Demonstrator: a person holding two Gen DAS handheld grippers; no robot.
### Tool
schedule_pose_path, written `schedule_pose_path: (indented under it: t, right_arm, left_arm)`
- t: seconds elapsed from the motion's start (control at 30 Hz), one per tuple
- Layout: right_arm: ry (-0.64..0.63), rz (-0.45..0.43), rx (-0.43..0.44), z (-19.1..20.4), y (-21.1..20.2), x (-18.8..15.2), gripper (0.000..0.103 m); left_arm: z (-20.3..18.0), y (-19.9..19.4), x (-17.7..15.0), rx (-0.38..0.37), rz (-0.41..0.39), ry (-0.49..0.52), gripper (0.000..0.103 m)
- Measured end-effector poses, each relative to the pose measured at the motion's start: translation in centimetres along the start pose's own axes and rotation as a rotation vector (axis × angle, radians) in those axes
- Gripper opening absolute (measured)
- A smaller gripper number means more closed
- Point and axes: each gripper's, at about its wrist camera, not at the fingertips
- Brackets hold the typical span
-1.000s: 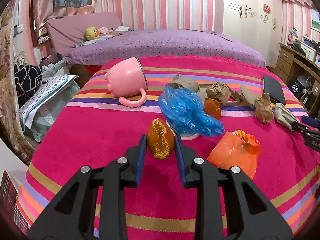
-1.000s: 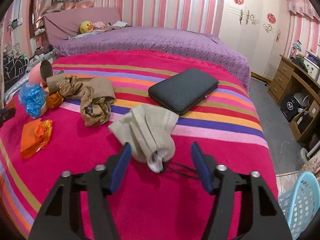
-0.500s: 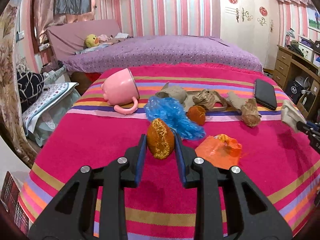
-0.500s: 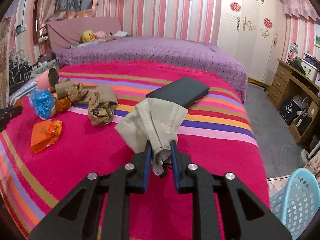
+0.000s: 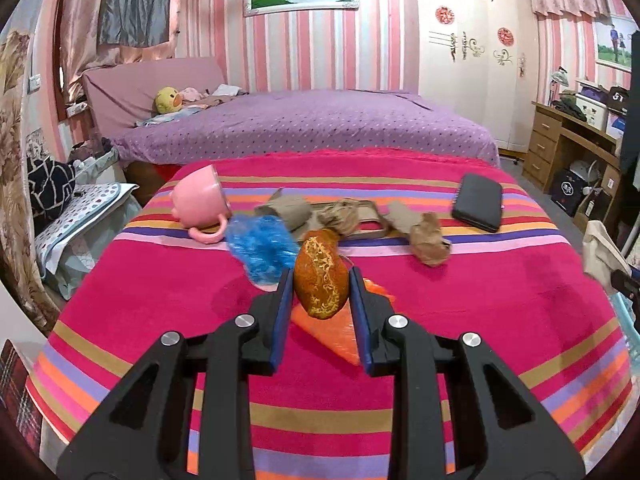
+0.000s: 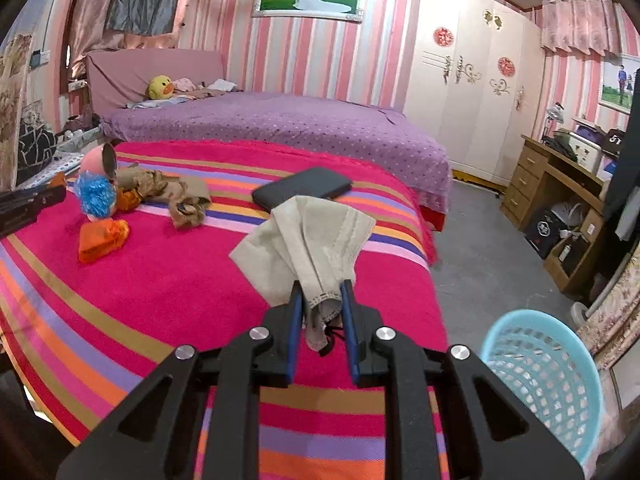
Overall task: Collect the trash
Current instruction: 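Carry the orange peel and beige pouch in both tools over the blue basket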
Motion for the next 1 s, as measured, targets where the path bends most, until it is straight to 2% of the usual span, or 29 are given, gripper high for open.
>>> schedule_pose_path:
  t: [0.43,0.57,0.83,1.0]
  right_arm:
    - [0.034,0.002,0.004,-3.6,0.2,-1.9,0.019]
    - [0.049,-0.008,0.006,-4.6,0.3,-1.7,0.019]
    - [0.112,-0.041,-0.034,-9.2,-0.6,-1.9,0.019]
    - [0.135,-0.038,-0.096,-12.7,-1.5,-3.0,0.019]
  left_arm:
    - [-4.9,1.1,-1.8,-0.005,0.022,0.054,0.027]
    - [-6.9,0.8,-1.5,-0.004,0.002,0.057,0.027]
    - [-12.4,-0.1,-0.6,-0.009,-0.047,0.106,0.027]
    - [-16.5,-1.3,0.0,-0.075,-0.073,0.114,0.027]
Point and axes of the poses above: each gripper's, at about its wrist camera, not at the fingertips, and y roughly the way its jaws point, z to its left, x to its top, and after that the axes turned 5 degrees about -y, right-handed
